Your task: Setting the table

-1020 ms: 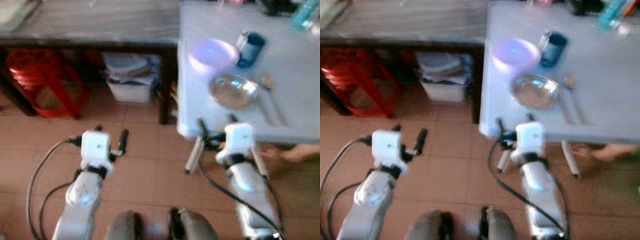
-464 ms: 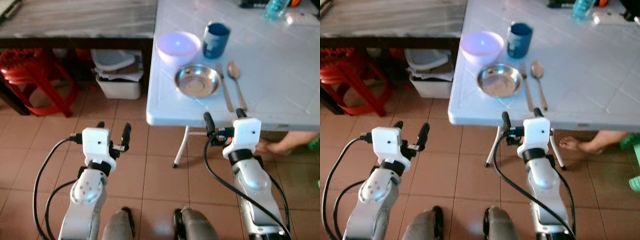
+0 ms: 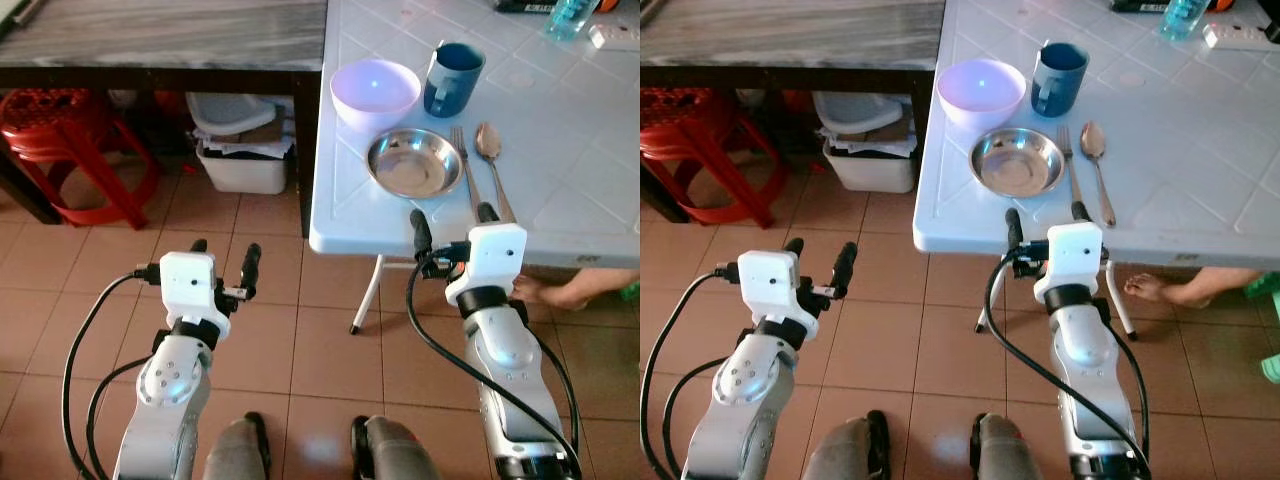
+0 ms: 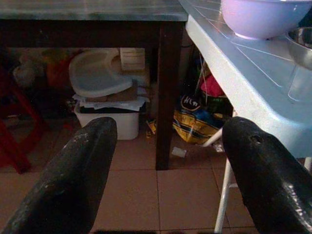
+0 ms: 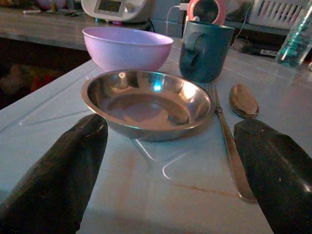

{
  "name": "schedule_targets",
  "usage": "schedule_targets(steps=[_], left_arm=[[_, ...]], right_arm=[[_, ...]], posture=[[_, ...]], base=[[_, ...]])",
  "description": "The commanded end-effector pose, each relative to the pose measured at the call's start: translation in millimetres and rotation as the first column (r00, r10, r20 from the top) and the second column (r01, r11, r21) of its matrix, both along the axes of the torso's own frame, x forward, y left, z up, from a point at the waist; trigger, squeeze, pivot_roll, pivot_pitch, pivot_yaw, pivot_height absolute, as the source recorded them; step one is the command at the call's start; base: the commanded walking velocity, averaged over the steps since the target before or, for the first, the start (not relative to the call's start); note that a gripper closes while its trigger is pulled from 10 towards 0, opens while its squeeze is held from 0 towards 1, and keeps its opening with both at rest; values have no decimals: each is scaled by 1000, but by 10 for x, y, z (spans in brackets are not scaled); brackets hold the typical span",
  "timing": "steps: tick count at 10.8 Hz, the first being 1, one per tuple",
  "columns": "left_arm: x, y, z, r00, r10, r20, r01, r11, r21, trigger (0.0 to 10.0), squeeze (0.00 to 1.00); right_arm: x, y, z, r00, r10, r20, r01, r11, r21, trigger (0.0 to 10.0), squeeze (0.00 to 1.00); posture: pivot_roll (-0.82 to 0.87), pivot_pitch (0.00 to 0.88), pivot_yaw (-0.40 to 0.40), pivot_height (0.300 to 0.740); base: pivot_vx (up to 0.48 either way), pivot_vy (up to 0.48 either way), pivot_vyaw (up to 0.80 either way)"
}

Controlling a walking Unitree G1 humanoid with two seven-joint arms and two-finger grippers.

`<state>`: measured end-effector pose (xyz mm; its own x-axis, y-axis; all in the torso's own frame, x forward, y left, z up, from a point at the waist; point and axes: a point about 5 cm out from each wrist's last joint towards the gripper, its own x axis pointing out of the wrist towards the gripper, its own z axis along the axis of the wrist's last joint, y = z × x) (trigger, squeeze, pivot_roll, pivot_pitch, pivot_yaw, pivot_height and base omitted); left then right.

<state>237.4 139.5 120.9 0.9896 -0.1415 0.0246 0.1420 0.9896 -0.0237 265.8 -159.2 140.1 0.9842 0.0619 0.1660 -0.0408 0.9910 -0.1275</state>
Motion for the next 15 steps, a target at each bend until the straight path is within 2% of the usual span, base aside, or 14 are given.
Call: schedule_targets(steps=[1,4,11,12,15], left_arm=[[-14,-2,30,1000,-8,7,8,1000,-1,10000,0],[-2,13,18,1000,14,-3,-14,1000,0,10000,0],[24,16,21,1000,26,-1,-26,1000,7,10000,0],[26,34,27,999,51,16,-51,998,37,10000,0],[27,94,40,995,97,26,-98,995,21,10000,0]], right_arm=[[-19,2,25,1000,-1,1,1,1000,8,10000,0],[-11,14,17,1000,11,-4,-11,1000,4,10000,0],[-29,14,-36,999,25,-24,-25,1000,-2,10000,0],[-32,15,-39,999,26,-25,-26,1000,-2,10000,0],[-41,-9,-33,1000,12,-24,-12,1000,2,10000,0]], posture=[[-30,191,23,740],[-33,187,20,740],[-36,184,19,740],[-36,184,19,740],[-34,184,20,740]], base=[[255,0,0],[0,-86,-675],[0,-391,0],[0,0,0],[0,0,0]])
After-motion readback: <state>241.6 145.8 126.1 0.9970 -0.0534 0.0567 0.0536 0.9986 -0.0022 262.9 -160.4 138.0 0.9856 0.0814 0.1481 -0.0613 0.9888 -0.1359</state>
